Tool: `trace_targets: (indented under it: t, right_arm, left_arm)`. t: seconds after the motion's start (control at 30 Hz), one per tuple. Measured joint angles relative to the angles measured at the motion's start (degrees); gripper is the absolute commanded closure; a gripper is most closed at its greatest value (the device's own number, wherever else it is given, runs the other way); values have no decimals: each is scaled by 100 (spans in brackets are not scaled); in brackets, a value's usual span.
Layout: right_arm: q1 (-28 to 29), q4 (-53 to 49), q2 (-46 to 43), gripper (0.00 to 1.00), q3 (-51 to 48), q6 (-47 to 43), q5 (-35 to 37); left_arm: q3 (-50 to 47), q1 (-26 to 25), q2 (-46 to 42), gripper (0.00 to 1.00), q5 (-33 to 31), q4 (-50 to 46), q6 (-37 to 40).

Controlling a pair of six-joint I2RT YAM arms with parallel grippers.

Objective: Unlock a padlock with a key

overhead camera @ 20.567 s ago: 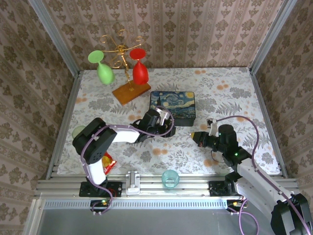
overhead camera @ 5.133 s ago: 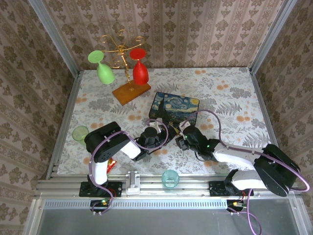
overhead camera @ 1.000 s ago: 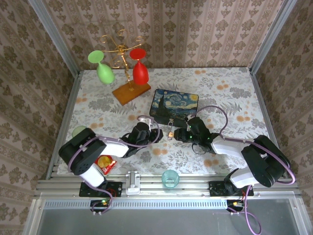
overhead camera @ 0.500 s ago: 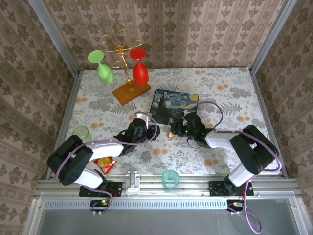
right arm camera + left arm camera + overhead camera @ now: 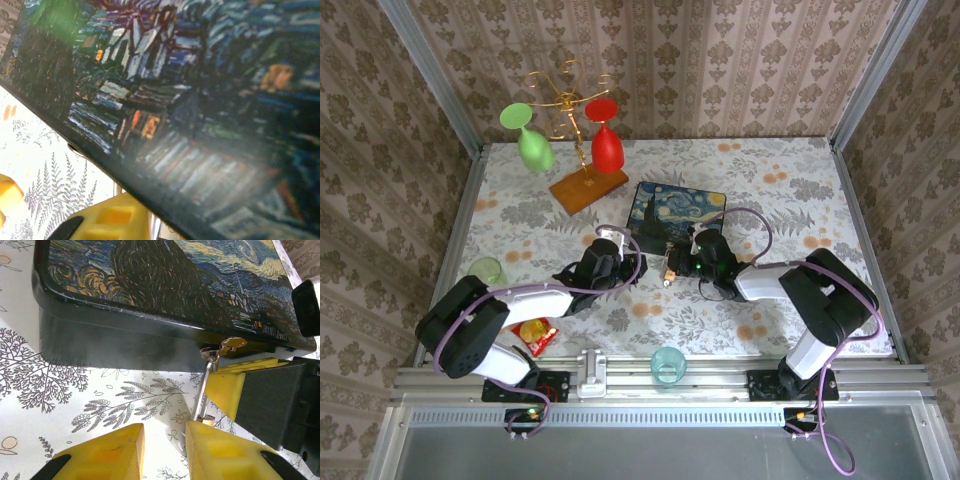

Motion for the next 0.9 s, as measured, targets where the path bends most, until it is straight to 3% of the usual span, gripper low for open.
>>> trace_targets:
  t: [0.3, 0.6, 0.9]
  right_arm:
    - [0, 354, 0, 99, -175, 251, 13]
    - [13, 461, -4, 100, -251, 850, 232]
    - [105, 699, -17, 100, -361, 1252, 568]
  left_arm:
    - [291, -2, 0, 72, -13, -240, 219]
    - [1626, -96, 122, 70, -245, -1104, 1311]
    - [3556, -103, 1978, 69, -223, -1858, 2791]
